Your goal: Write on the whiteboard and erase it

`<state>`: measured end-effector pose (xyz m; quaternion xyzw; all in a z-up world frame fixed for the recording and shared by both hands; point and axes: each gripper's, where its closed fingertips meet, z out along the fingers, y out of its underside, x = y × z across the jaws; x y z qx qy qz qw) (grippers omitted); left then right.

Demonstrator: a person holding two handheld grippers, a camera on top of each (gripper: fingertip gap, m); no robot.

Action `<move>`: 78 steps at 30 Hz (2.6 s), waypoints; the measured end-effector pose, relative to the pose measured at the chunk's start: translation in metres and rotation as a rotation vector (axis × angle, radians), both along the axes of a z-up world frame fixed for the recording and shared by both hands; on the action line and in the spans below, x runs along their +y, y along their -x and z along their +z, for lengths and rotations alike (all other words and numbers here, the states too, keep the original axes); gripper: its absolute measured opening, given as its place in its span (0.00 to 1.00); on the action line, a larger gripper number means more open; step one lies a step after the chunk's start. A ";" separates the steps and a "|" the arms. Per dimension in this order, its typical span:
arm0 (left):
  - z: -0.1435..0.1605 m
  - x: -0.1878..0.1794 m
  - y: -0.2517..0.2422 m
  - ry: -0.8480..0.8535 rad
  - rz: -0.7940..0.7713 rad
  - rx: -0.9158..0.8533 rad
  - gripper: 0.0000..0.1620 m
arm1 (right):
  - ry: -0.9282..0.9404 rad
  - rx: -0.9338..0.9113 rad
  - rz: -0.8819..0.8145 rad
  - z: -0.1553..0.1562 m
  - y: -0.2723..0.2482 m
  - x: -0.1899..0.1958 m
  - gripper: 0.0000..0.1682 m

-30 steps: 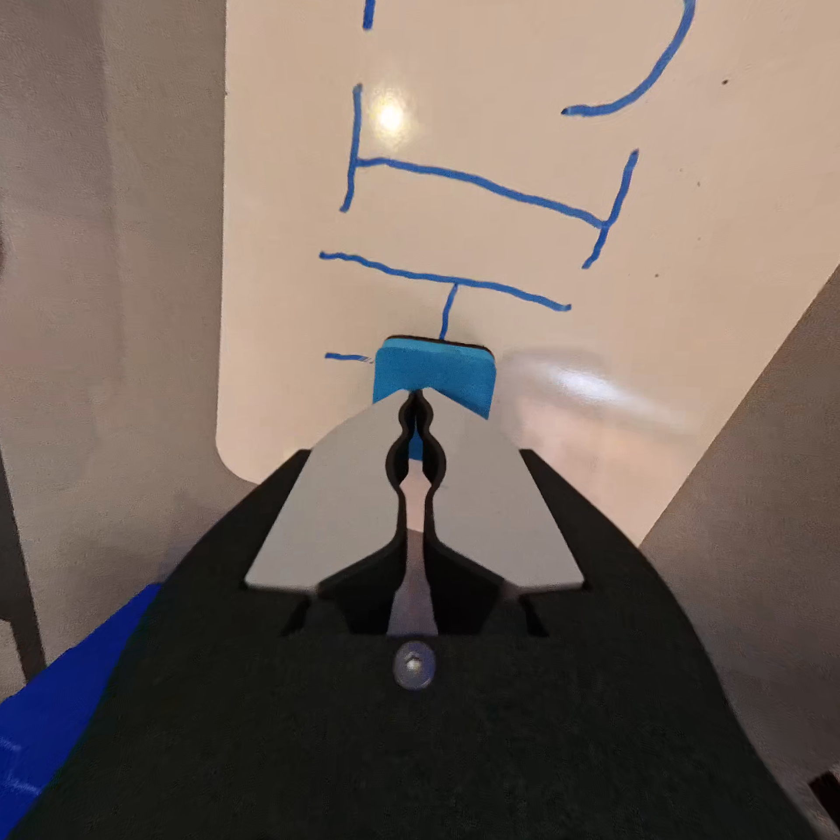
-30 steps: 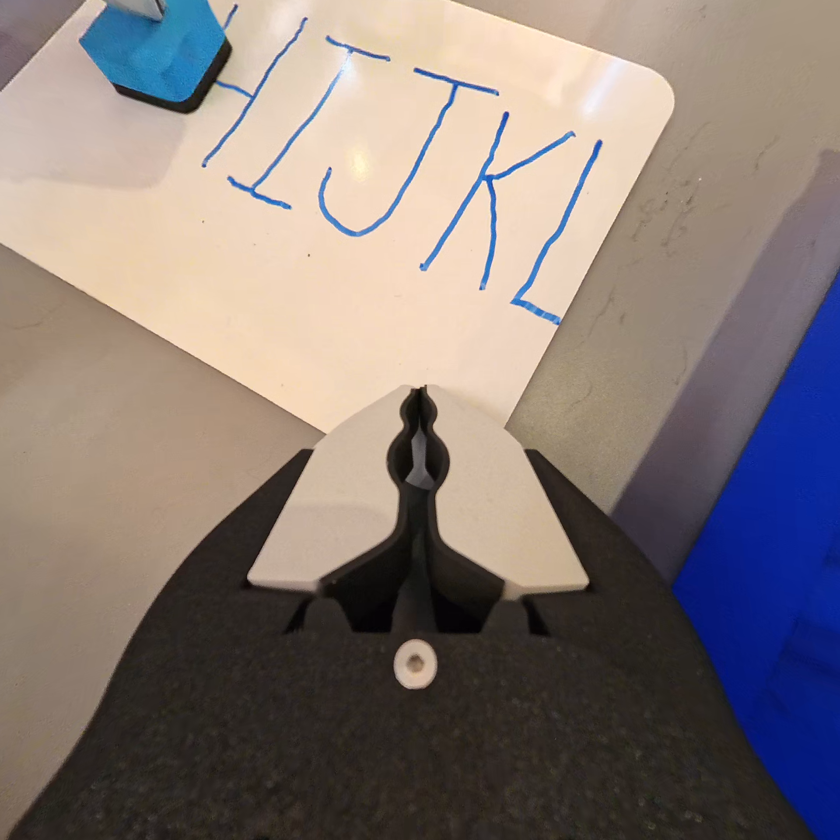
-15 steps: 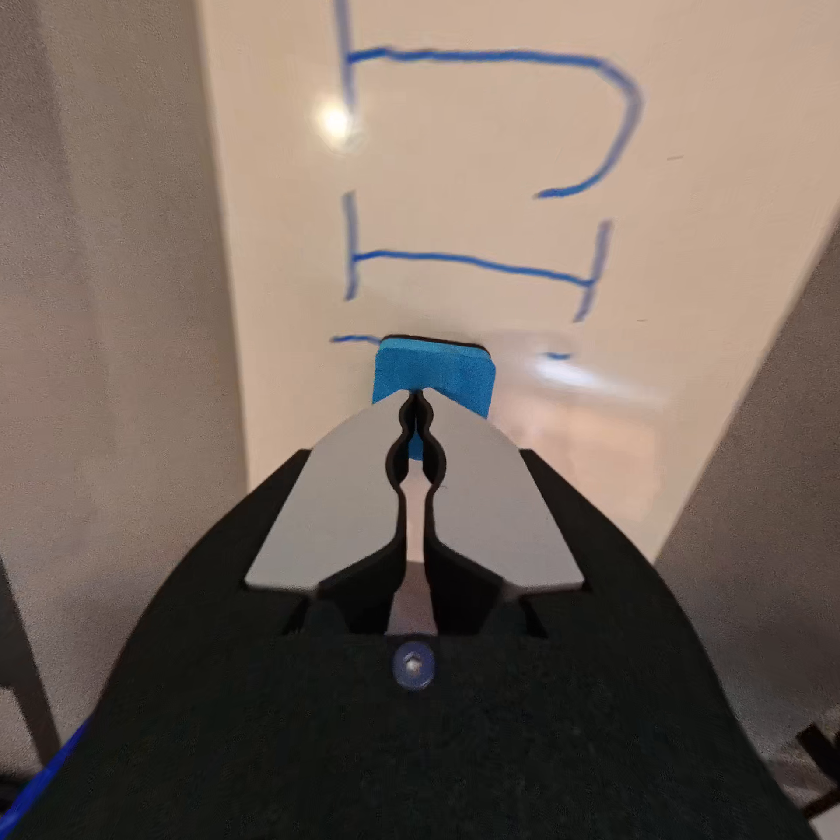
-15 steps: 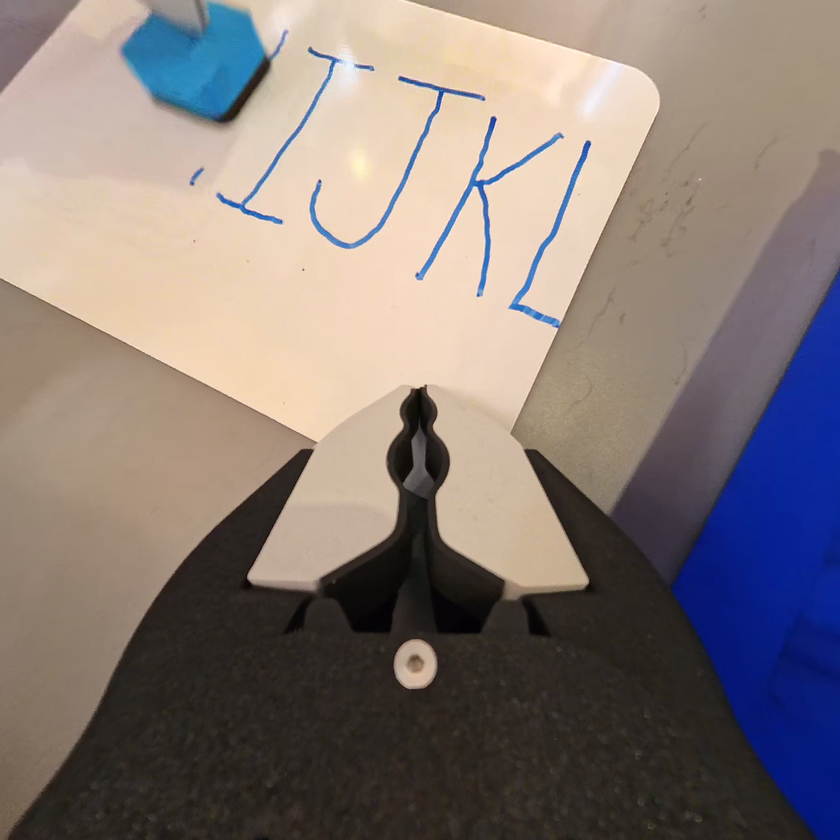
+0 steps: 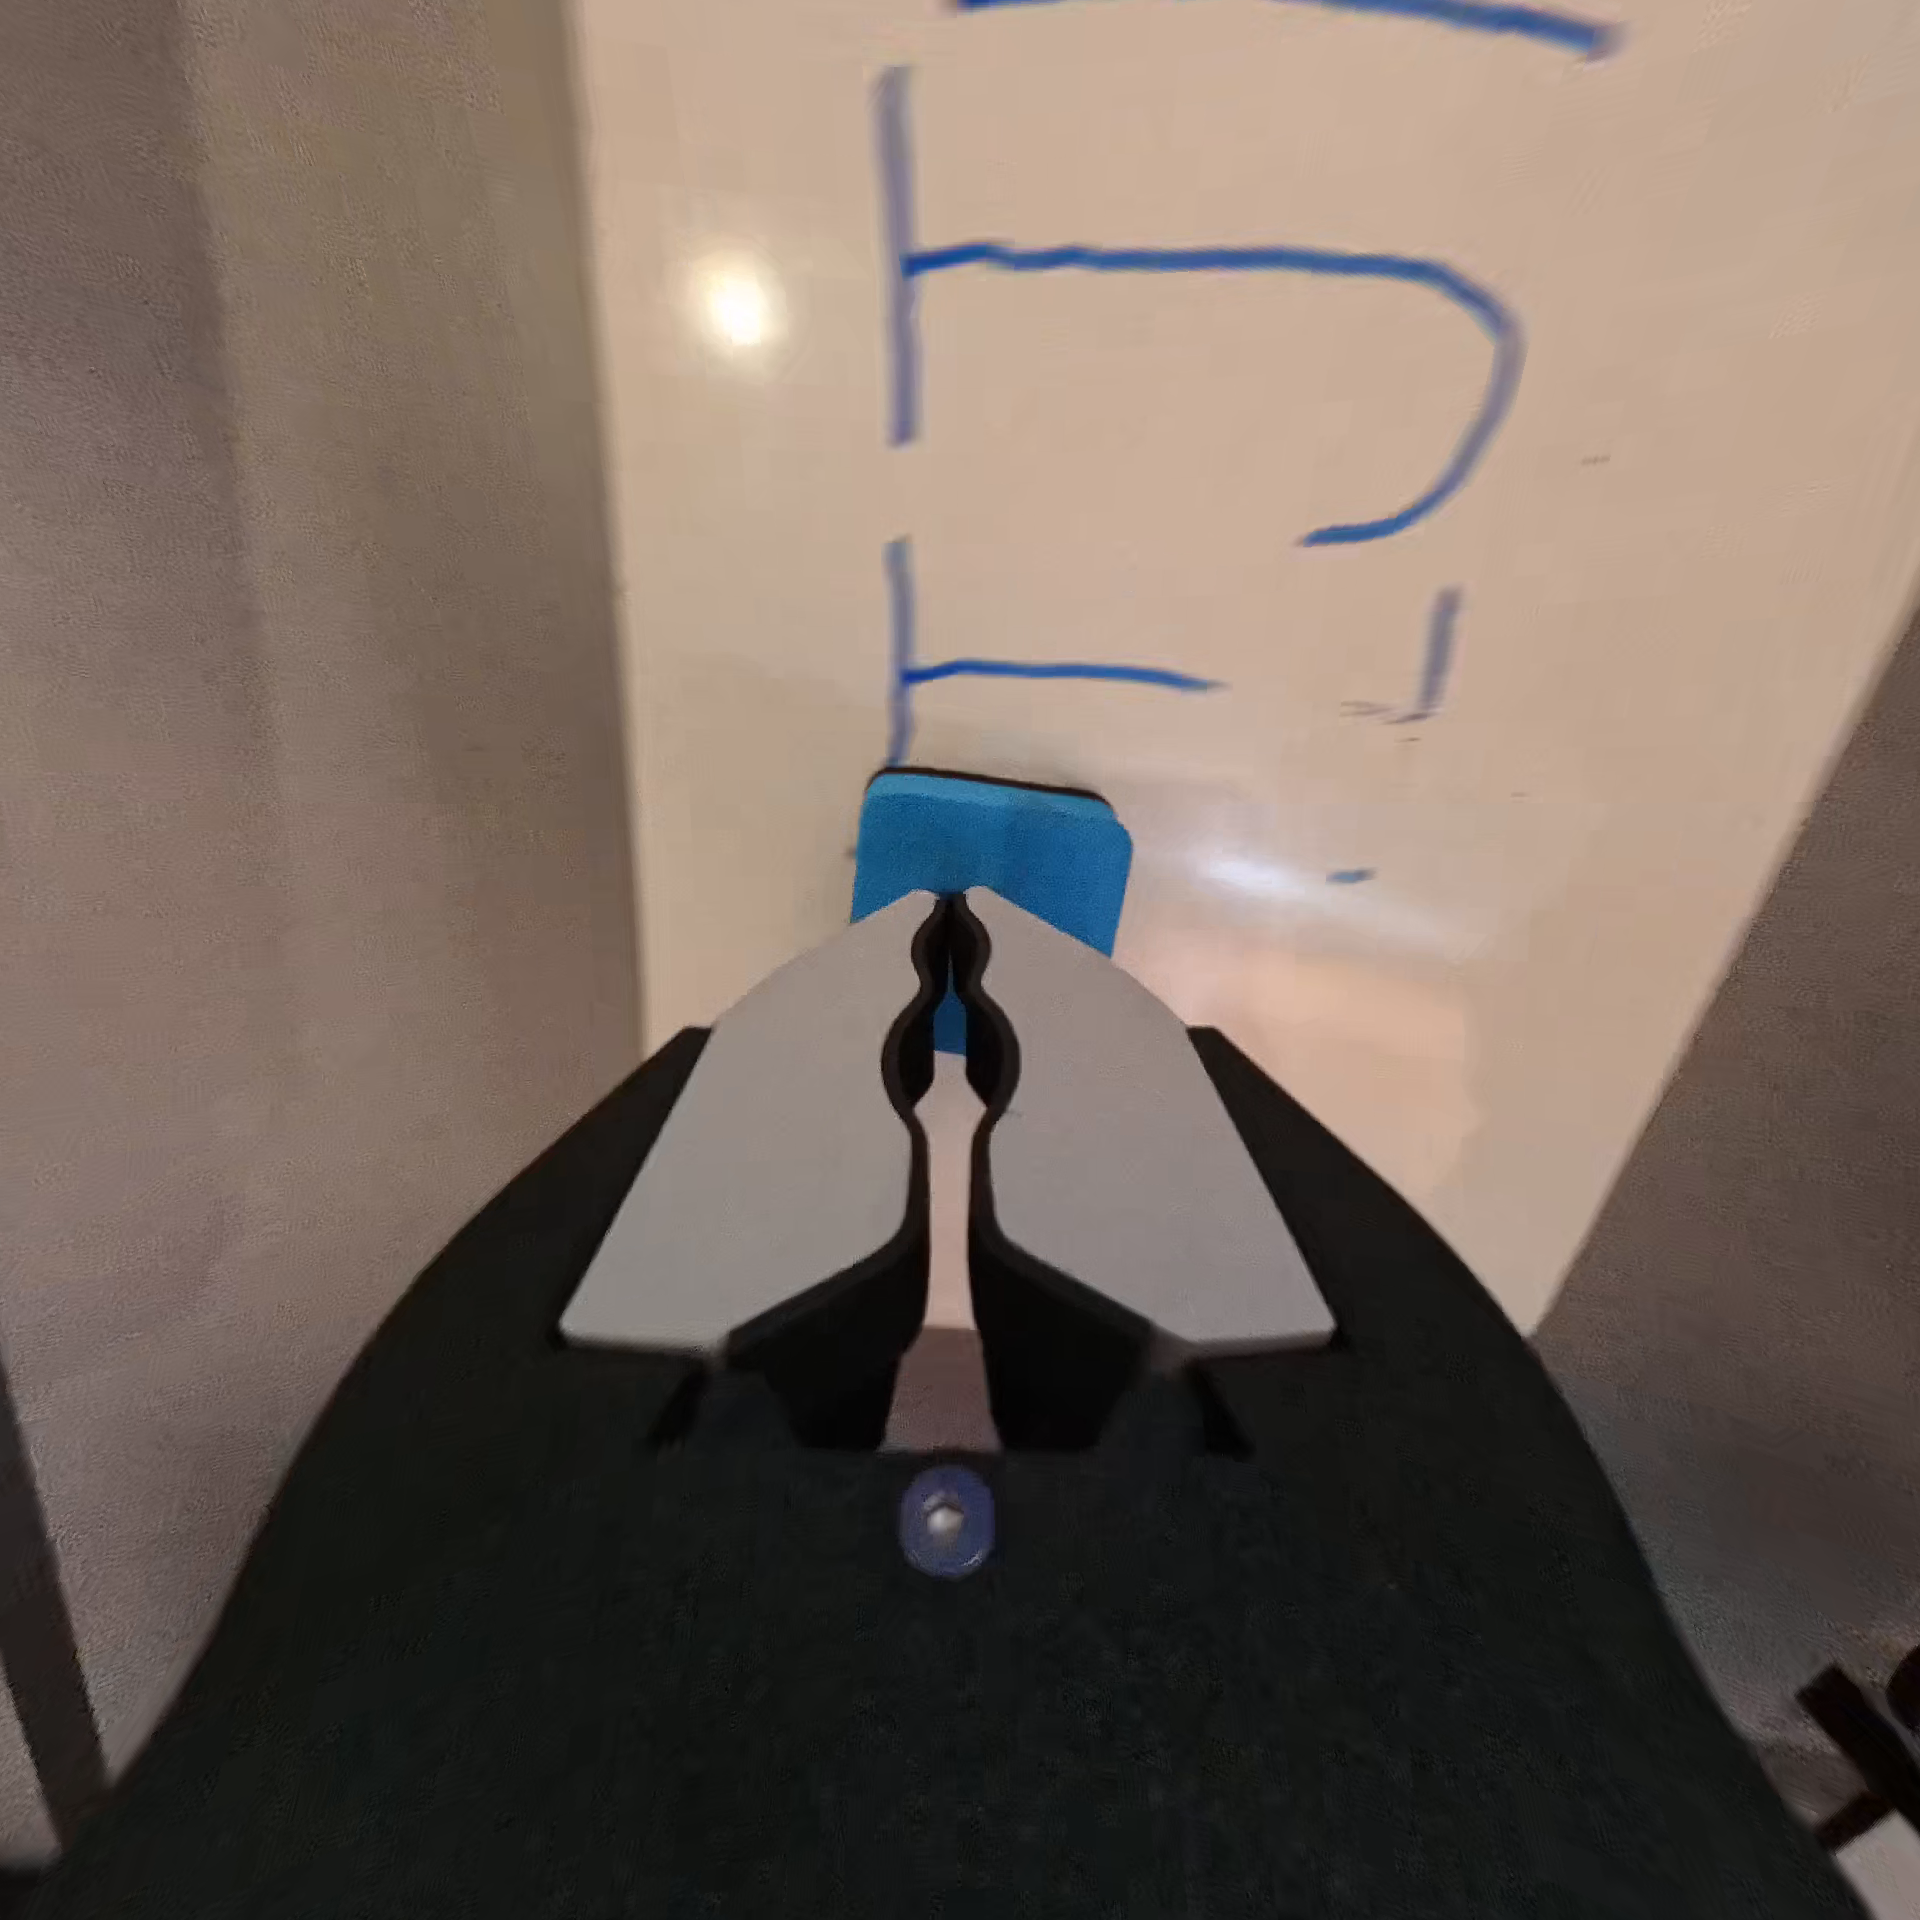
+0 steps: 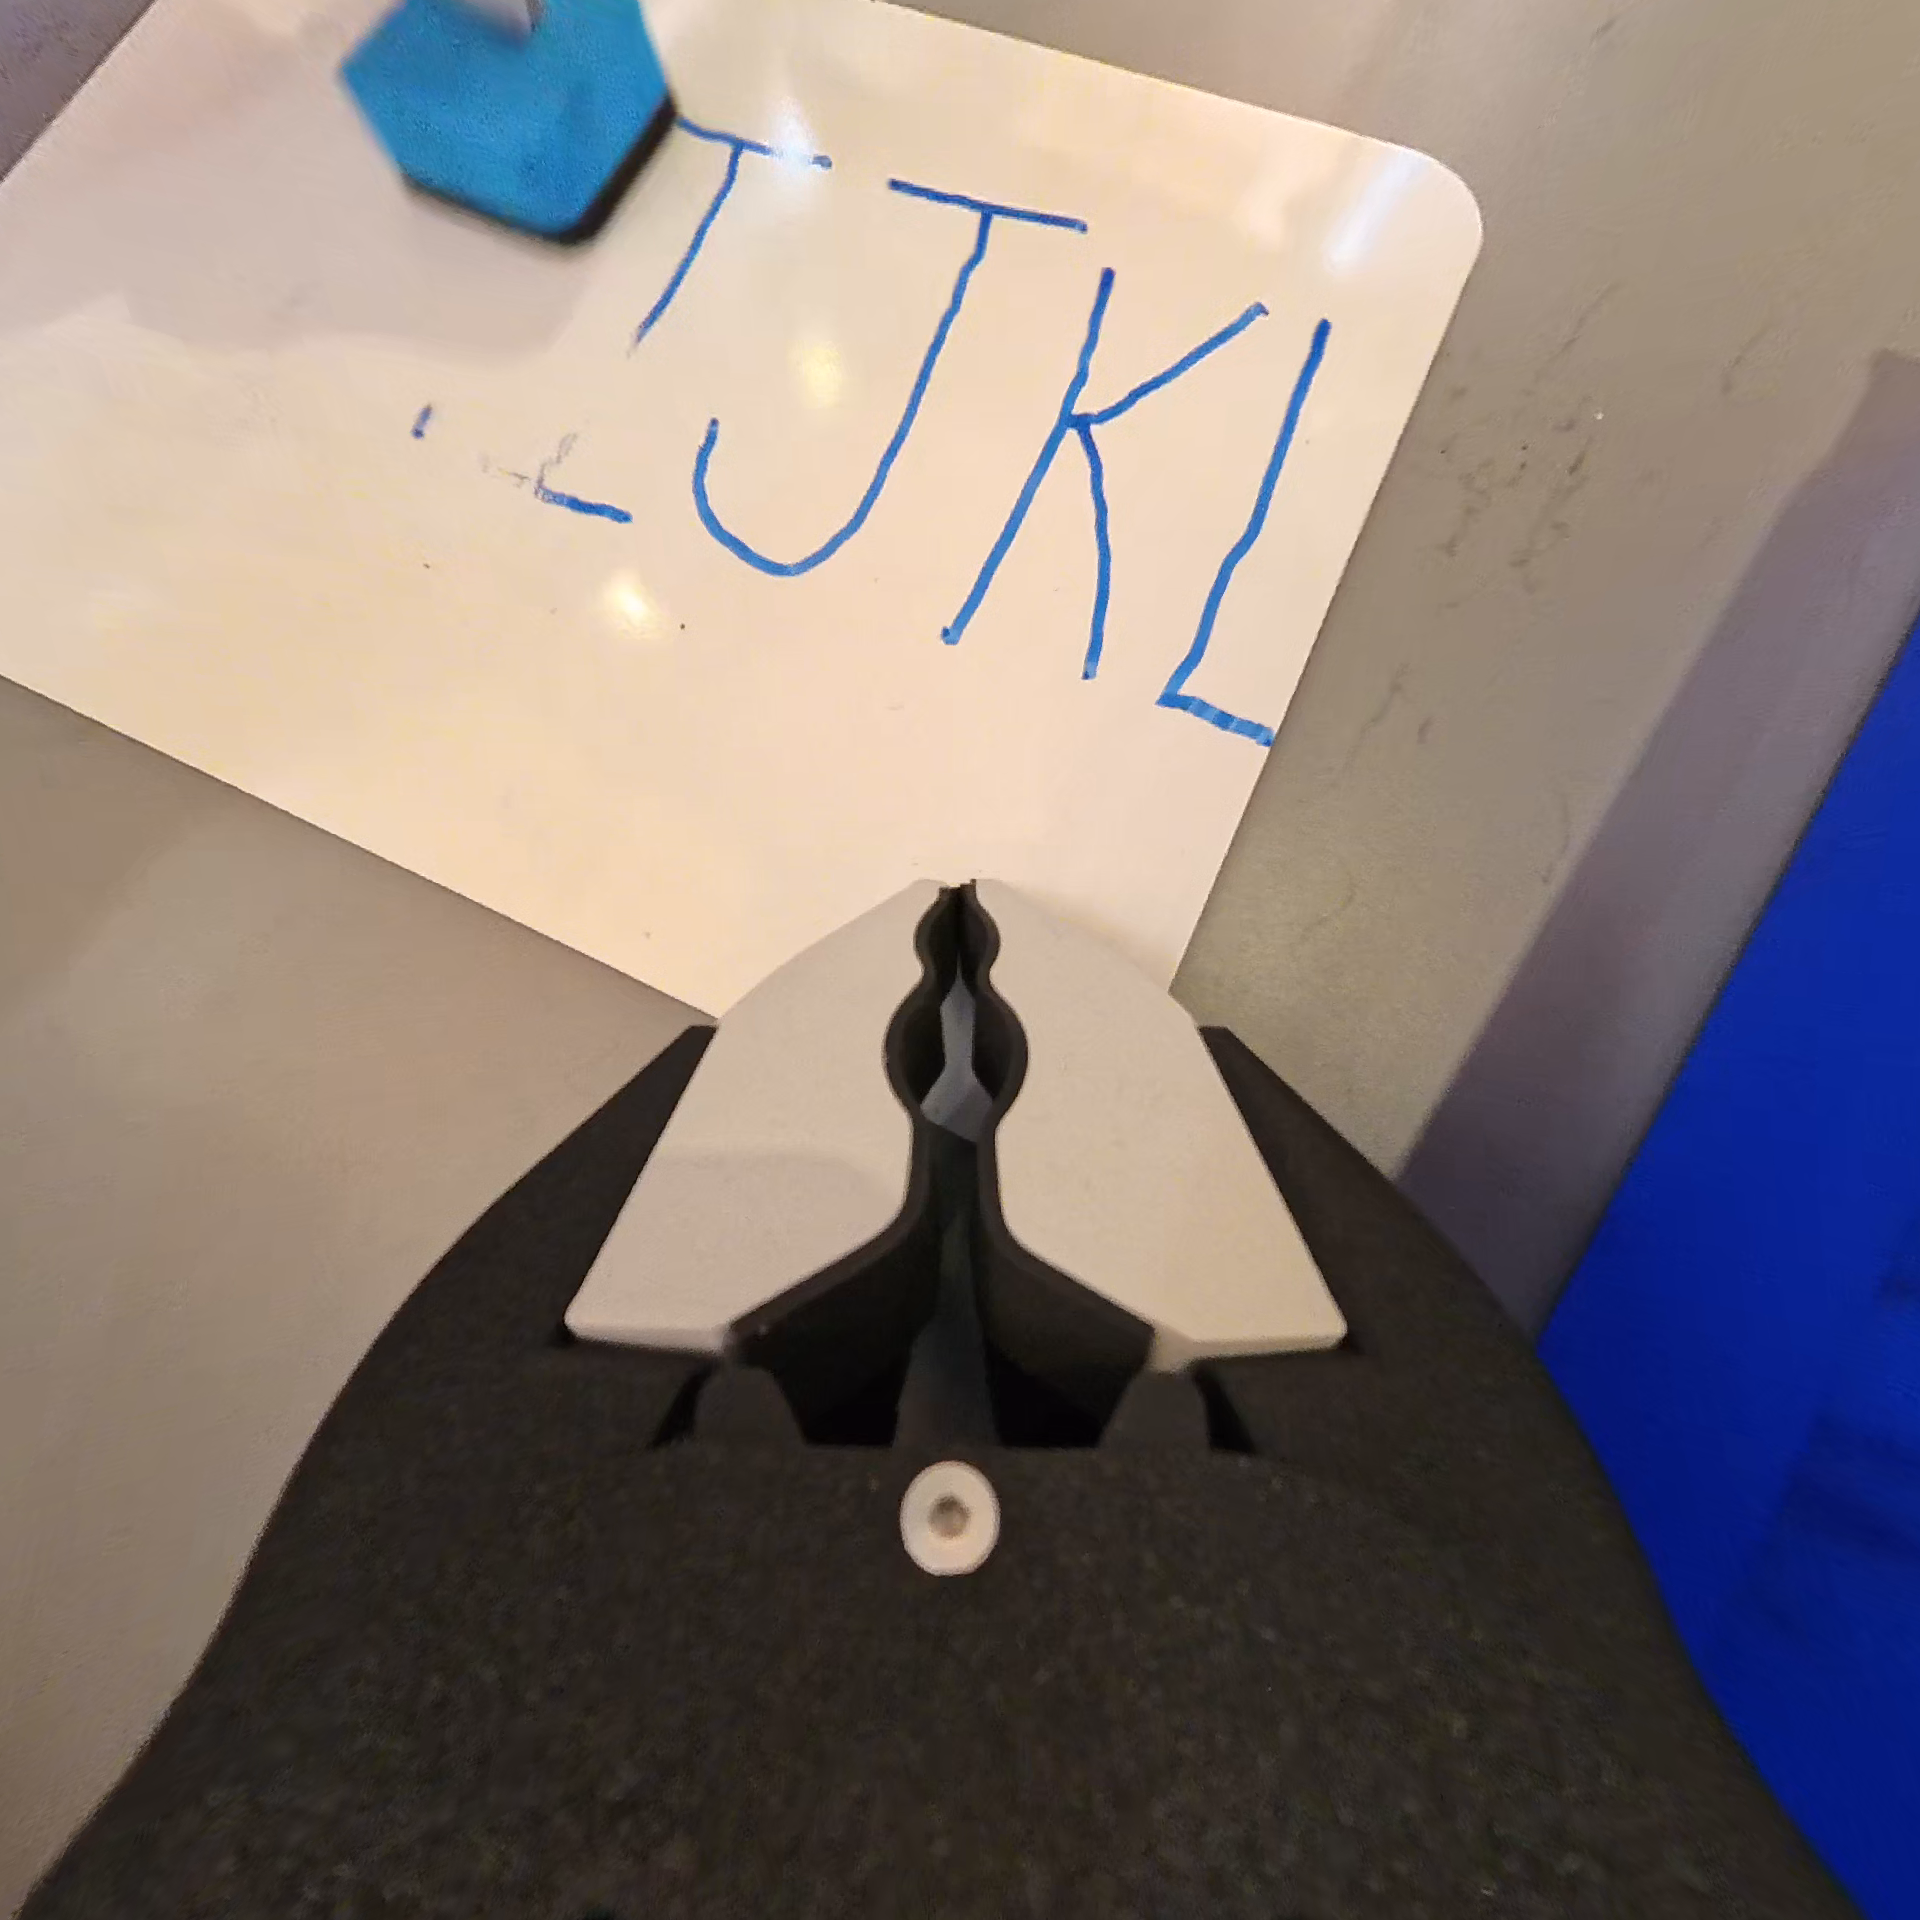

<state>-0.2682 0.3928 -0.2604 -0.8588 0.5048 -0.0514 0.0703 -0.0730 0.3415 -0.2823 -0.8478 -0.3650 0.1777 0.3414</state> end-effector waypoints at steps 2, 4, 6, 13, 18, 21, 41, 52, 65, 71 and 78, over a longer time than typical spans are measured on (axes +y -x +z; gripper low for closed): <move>0.001 0.018 0.024 0.007 0.102 0.041 0.00 | 0.001 0.001 0.000 0.000 0.000 0.000 0.00; 0.000 0.008 0.007 -0.019 0.036 0.056 0.00 | 0.001 0.000 0.000 0.000 0.000 0.000 0.00; 0.001 -0.036 -0.050 0.077 -0.129 -0.061 0.00 | 0.002 0.001 -0.003 0.000 0.000 0.000 0.00; -0.001 -0.030 -0.034 0.092 -0.069 -0.030 0.00 | 0.000 0.000 -0.002 0.000 0.000 0.000 0.00; -0.001 0.019 -0.023 0.023 0.048 0.002 0.00 | 0.000 0.000 -0.002 0.000 0.000 0.000 0.00; -0.001 -0.041 -0.087 0.136 -0.200 -0.086 0.00 | 0.000 0.000 -0.003 0.000 0.000 0.000 0.00; -0.002 -0.084 -0.060 0.167 -0.198 -0.067 0.00 | -0.002 -0.002 -0.007 0.000 0.000 0.001 0.00; -0.002 -0.051 -0.040 0.036 -0.050 -0.046 0.00 | -0.002 -0.002 -0.011 0.000 -0.001 0.001 0.00; 0.033 -0.157 0.035 -0.312 0.392 -0.226 0.30 | -0.009 -0.010 -0.023 0.000 -0.002 0.002 0.00; -0.013 -0.186 0.033 -0.279 0.516 -0.236 0.39 | -0.008 -0.008 -0.027 0.001 -0.002 0.002 0.00; -0.023 -0.179 0.033 -0.288 0.561 -0.255 0.36 | -0.017 -0.017 -0.039 0.001 -0.004 0.001 0.00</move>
